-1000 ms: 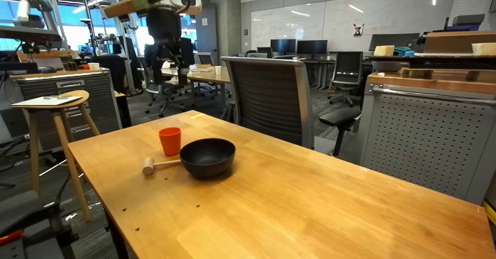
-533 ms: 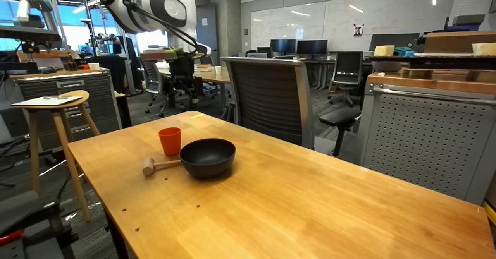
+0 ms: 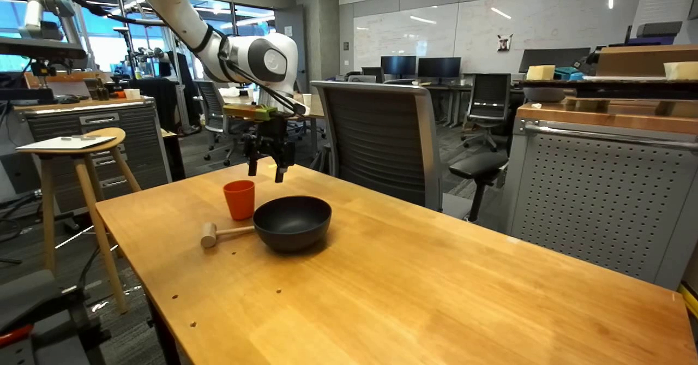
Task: Put the orange cup in the black bowl
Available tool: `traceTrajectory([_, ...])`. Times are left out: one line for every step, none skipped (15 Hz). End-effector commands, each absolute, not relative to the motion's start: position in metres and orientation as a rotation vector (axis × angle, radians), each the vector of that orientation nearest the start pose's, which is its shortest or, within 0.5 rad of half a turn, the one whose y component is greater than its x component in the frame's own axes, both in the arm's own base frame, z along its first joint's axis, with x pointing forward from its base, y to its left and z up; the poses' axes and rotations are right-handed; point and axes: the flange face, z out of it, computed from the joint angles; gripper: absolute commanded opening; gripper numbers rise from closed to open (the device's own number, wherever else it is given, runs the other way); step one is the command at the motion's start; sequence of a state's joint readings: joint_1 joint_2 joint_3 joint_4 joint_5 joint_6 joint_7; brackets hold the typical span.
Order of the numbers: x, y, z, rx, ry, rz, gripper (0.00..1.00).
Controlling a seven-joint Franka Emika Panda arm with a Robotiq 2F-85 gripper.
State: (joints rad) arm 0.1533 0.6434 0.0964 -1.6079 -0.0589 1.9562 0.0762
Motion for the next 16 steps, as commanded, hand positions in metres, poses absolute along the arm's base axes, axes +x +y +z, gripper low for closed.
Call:
traceTrajectory([0.653,0.149,0.231,-3.074,-0.217,0.571,1.00])
traceTrajectory([0.651,0.149,0.230,-3.049,-0.204,0.615,1.00])
traceTrajectory([0.648,0.150,0.231,-3.031,-0.197,0.644,1.00])
traceTrajectory([0.645,0.151,0.232,-3.025,-0.189,0.665,1.00])
traceTrajectory([0.642,0.151,0.232,-3.019,-0.177,0.675,1.00])
traceTrajectory([0.640,0.152,0.231,-3.012,-0.171,0.685,1.00])
traceTrajectory([0.638,0.152,0.228,-3.010,-0.164,0.690,1.00])
traceTrajectory([0.636,0.154,0.223,-3.020,-0.164,0.680,1.00])
traceTrajectory([0.635,0.155,0.219,-3.030,-0.165,0.676,0.90])
traceTrajectory([0.632,0.157,0.212,-3.038,-0.172,0.681,0.74])
traceTrajectory([0.629,0.158,0.207,-3.046,-0.179,0.687,0.66])
traceTrajectory([0.627,0.159,0.202,-3.050,-0.183,0.694,0.58])
traceTrajectory([0.625,0.159,0.196,-3.048,-0.188,0.710,0.51])
traceTrajectory([0.622,0.160,0.192,-3.043,-0.191,0.724,0.42])
traceTrajectory([0.621,0.160,0.188,-3.039,-0.193,0.731,0.35])
traceTrajectory([0.620,0.160,0.186,-3.030,-0.198,0.742,0.26])
